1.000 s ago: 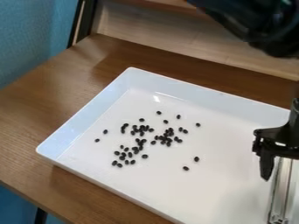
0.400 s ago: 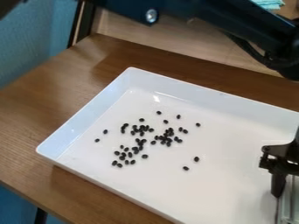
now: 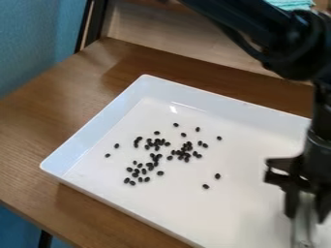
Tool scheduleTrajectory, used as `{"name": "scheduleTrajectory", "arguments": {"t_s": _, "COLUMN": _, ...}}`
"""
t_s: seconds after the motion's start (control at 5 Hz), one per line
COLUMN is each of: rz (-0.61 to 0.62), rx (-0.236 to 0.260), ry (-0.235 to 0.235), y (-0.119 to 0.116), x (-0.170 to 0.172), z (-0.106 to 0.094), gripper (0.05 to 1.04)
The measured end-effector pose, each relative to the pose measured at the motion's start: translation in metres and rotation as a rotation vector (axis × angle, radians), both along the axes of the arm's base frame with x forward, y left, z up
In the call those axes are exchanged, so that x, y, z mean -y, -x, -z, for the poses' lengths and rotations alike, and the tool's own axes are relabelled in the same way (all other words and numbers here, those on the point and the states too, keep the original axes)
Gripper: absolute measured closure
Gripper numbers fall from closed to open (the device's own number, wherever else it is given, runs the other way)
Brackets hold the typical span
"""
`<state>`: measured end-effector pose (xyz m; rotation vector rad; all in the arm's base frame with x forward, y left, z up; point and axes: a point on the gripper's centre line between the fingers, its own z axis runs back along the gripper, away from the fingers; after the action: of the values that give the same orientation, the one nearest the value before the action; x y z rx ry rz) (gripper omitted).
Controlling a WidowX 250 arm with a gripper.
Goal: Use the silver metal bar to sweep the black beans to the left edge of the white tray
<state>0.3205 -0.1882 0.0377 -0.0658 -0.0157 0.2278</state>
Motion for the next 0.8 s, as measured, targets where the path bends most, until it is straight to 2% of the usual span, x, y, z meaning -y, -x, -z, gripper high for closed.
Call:
{"name": "scheduleTrajectory", "arguments": {"t_s": 0.2, "rz": -0.027, "rx": 0.007, "ry": 0.025, "y": -0.004, "x": -0.037, "z": -0.015, "gripper": 0.687}}
{"name": "scheduleTrajectory", "arguments": {"t_s": 0.4, "rz": -0.022, "rx": 0.018, "ry": 0.032, "y": 0.0, "x": -0.072, "z": -0.017, "gripper": 0.687}}
{"name": "scheduleTrajectory", "arguments": {"t_s": 0.8, "rz": 0.023, "rx": 0.055, "ry": 0.016, "y": -0.002, "x": -0.113, "z": 0.008, "gripper": 0.687}}
